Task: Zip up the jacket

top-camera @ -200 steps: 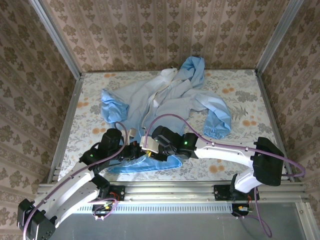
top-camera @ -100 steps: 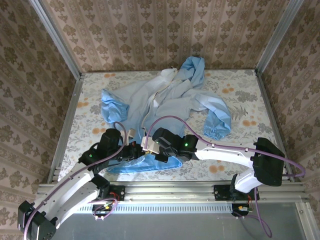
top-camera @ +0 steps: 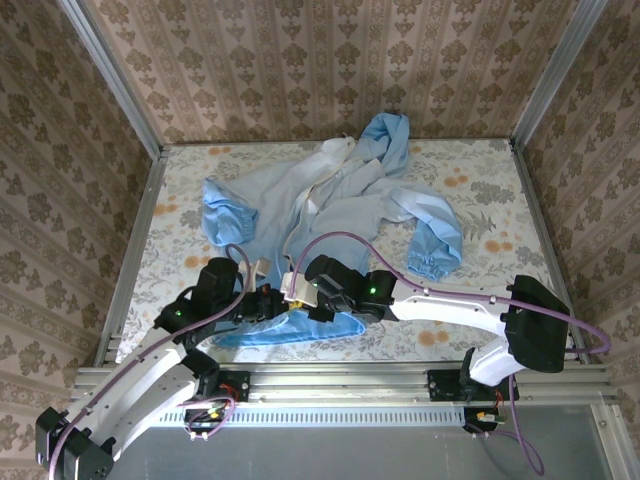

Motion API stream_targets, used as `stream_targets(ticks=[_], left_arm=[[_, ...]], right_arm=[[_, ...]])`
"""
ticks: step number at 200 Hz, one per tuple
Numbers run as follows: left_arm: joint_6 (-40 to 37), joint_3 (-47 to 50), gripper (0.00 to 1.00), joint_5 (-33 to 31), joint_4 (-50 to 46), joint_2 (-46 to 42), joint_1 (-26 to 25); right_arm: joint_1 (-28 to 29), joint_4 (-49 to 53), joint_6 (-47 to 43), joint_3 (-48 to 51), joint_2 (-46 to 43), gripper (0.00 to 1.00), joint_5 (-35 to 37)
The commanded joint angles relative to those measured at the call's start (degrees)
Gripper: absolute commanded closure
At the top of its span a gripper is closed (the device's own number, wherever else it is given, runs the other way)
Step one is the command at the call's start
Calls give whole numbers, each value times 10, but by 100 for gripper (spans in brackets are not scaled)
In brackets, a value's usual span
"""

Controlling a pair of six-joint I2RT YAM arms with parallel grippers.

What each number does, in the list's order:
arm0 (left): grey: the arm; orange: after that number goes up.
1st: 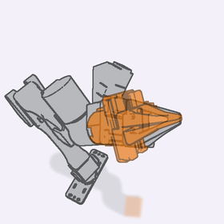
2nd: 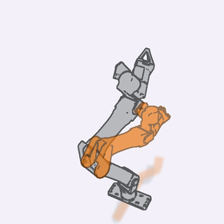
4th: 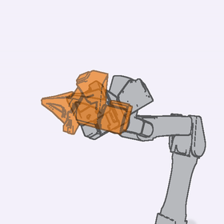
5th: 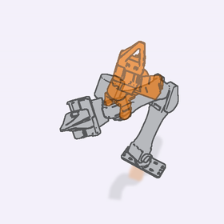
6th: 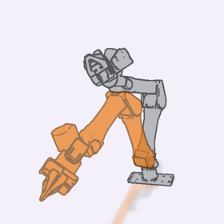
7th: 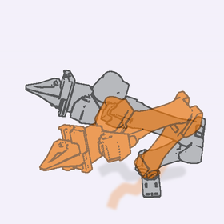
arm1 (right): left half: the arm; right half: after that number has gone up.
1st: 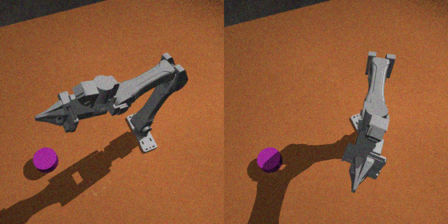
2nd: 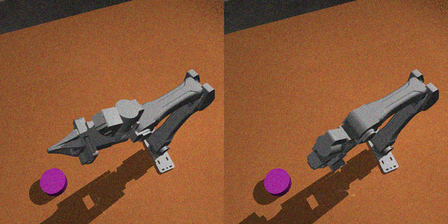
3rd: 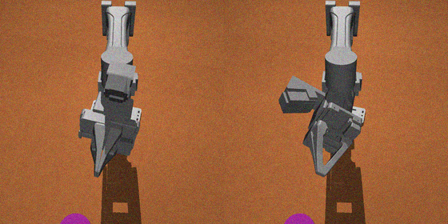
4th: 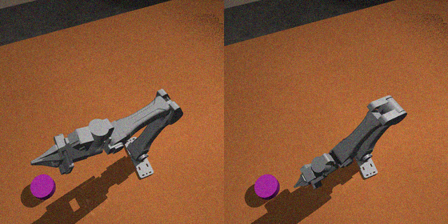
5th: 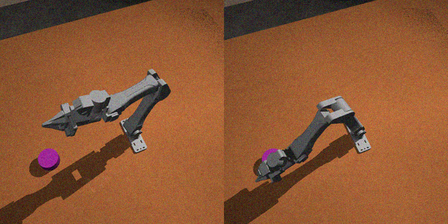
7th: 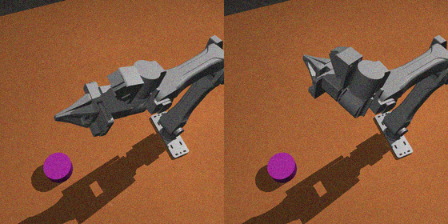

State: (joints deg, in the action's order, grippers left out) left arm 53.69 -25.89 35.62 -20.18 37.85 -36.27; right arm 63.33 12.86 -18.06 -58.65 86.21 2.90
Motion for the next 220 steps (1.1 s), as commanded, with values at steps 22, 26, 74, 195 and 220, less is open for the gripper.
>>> stream_targets(ticks=[22,26,74,195,220], left_arm=[[-17,5,100,39,-1,-11,0],[-18,5,100,39,-2,-11,0],[-31,-2,100,41,-30,-15,1],[-89,-34,100,38,-134,-8,0],[-98,-37,100,38,-153,-8,-1]], right_arm=[[0,-24,-26,-11,15,93,3],[0,-25,-27,-11,16,94,2],[0,-24,-36,-7,15,100,5],[-22,-5,28,-24,16,100,93],[-23,15,30,-33,19,100,103]])
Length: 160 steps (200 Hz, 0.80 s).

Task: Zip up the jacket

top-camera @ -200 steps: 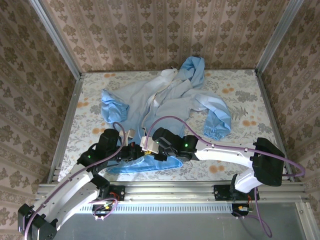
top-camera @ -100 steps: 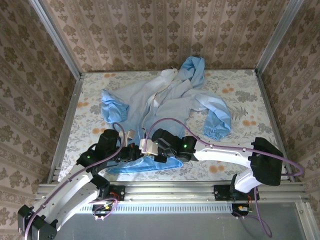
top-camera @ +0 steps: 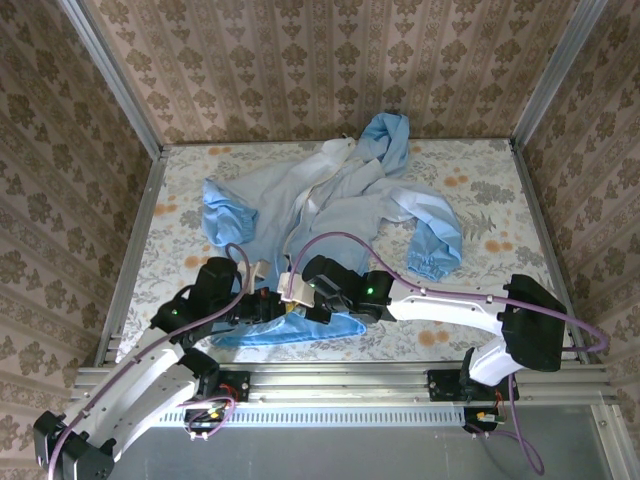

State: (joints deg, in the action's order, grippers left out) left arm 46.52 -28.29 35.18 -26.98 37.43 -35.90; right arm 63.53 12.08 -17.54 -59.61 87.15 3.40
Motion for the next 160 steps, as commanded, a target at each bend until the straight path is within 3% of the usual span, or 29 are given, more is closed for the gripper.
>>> stream_targets(ticks=[1,18,55,107,160], left_arm=[[-26,-14,100,42,-86,-3,-5],[-34,-19,100,31,-105,-3,-6],[-41,-24,100,21,-112,-3,-5],[-40,-12,100,42,-104,-7,-5],[-46,-16,100,51,-102,-10,-5]], right_arm=[[-25,24,25,-23,9,100,98],[-25,30,23,-22,4,100,91],[-27,57,12,-22,-1,100,7],[-48,85,36,-40,2,100,66],[-65,91,41,-70,17,100,60]])
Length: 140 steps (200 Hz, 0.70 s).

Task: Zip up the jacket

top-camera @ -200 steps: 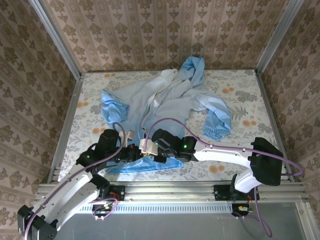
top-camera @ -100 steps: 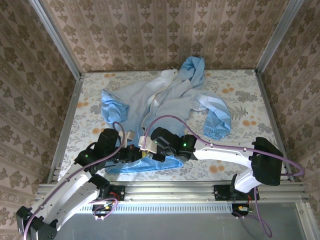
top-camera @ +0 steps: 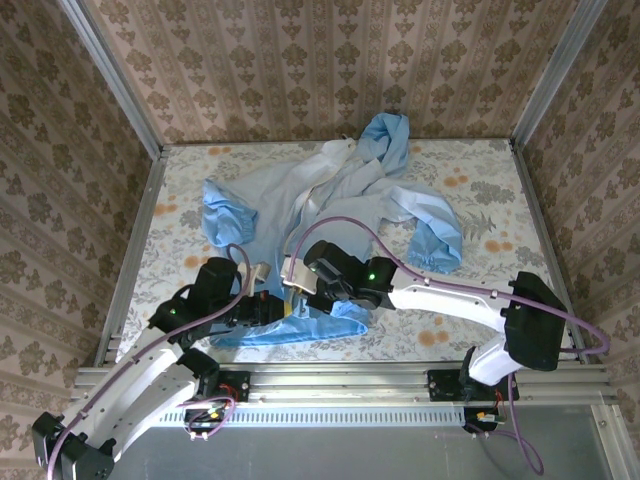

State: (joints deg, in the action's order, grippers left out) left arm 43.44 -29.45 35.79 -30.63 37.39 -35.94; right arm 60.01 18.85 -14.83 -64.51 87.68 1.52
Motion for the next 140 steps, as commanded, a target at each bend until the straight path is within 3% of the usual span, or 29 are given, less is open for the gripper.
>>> stream_targets(ticks=[1,140], left_arm=[[-15,-4,100,45,-65,-10,-4],[-2,-39,100,15,-141,-54,-20]], right_arm=[[-30,23,13,-21,12,100,79],[-50,17,38,-73,64,100,98]])
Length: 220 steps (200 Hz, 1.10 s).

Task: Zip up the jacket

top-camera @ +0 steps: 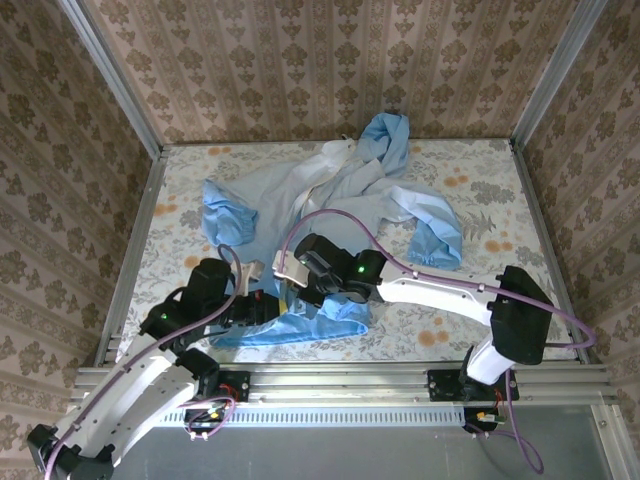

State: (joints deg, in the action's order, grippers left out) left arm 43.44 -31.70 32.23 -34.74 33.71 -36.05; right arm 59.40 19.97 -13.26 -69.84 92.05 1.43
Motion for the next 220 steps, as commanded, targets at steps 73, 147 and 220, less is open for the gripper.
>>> stream_targets(ticks=[73,147,220], left_arm=[[1,-29,100,23,-141,-27,-27],[1,-52,100,14,-174,-26,-30],[-9,-92,100,12,-229,-23,-31]], right_arm=[[-69,-10,45,-33,38,100,86],[-81,-24,34,-57,70,100,84],[-107,-25,26,-117,119,100,82]])
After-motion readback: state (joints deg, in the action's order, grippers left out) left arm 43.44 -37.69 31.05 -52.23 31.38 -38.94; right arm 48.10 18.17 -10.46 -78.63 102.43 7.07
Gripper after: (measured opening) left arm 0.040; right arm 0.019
